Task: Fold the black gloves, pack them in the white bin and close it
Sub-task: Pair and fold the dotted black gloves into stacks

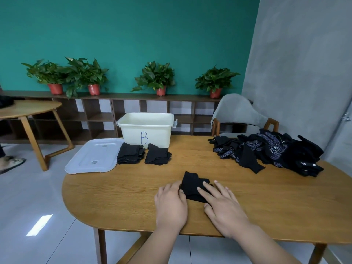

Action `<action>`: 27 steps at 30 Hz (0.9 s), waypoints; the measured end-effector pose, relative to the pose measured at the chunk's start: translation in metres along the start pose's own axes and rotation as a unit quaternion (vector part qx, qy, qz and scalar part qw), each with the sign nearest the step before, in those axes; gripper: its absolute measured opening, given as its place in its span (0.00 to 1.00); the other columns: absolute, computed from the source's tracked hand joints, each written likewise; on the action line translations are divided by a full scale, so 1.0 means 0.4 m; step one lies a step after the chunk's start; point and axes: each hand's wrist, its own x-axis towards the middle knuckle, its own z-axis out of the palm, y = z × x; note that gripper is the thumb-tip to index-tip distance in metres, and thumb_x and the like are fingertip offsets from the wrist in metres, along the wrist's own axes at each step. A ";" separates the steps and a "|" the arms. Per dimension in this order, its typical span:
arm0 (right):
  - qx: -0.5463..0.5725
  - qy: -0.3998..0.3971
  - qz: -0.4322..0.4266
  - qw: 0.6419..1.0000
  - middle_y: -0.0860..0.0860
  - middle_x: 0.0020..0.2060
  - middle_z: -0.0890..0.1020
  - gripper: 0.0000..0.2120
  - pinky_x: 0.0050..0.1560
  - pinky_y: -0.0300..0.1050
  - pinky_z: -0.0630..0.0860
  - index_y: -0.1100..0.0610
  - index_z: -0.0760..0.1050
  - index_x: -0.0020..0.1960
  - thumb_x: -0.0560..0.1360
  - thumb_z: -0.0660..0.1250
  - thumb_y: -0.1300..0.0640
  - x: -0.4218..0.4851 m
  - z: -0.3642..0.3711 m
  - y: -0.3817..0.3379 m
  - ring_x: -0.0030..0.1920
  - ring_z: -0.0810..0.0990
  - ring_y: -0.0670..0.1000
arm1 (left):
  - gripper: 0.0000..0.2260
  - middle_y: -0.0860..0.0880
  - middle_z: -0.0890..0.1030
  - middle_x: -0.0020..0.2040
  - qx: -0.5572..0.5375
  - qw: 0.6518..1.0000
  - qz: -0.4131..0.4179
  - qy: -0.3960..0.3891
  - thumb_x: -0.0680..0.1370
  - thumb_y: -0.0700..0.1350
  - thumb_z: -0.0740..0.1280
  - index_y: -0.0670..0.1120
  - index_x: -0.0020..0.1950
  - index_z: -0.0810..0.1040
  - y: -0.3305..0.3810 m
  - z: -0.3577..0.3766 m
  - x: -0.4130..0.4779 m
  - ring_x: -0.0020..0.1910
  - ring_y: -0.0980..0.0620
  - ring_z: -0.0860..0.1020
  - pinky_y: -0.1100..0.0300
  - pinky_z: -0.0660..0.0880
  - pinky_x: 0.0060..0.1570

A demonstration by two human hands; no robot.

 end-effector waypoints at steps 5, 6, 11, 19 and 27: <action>0.032 -0.019 -0.007 0.999 0.39 0.84 0.48 0.33 0.81 0.51 0.37 0.37 0.49 0.84 0.78 0.39 0.41 0.037 0.005 -0.057 0.84 0.37 0.50 | 0.18 0.56 0.78 0.70 -0.008 0.999 -0.042 -0.013 0.86 0.48 0.59 0.57 0.77 0.73 0.012 -0.023 0.026 0.69 0.51 0.71 0.54 0.65 0.67; 0.031 -0.023 -0.010 0.999 0.39 0.84 0.48 0.32 0.82 0.52 0.37 0.37 0.49 0.84 0.79 0.40 0.42 0.045 0.006 -0.062 0.84 0.37 0.50 | 0.18 0.57 0.78 0.69 0.016 0.998 -0.050 -0.017 0.86 0.49 0.58 0.59 0.76 0.72 0.010 -0.032 0.038 0.68 0.51 0.71 0.54 0.66 0.65; 0.014 -0.032 -0.035 0.999 0.40 0.84 0.49 0.28 0.83 0.54 0.37 0.38 0.51 0.84 0.85 0.47 0.46 0.087 -0.014 -0.086 0.84 0.38 0.51 | 0.15 0.57 0.82 0.62 0.018 0.993 -0.088 -0.079 0.85 0.49 0.64 0.62 0.70 0.77 -0.037 -0.075 0.120 0.63 0.51 0.79 0.53 0.72 0.62; 0.054 0.014 -0.047 0.997 0.37 0.83 0.38 0.30 0.83 0.53 0.40 0.29 0.35 0.80 0.86 0.46 0.47 0.103 -0.007 -0.091 0.82 0.31 0.48 | 0.12 0.56 0.80 0.43 -0.061 0.987 -0.096 -0.116 0.81 0.41 0.72 0.59 0.57 0.85 -0.086 -0.120 0.190 0.44 0.56 0.80 0.63 0.76 0.46; 0.096 0.027 0.000 0.995 0.37 0.83 0.40 0.29 0.83 0.53 0.45 0.30 0.33 0.80 0.86 0.44 0.45 0.108 0.004 -0.083 0.83 0.33 0.47 | 0.13 0.47 0.83 0.56 -0.150 0.954 -0.179 -0.186 0.81 0.38 0.72 0.56 0.58 0.85 -0.123 -0.189 0.257 0.50 0.48 0.84 0.54 0.83 0.56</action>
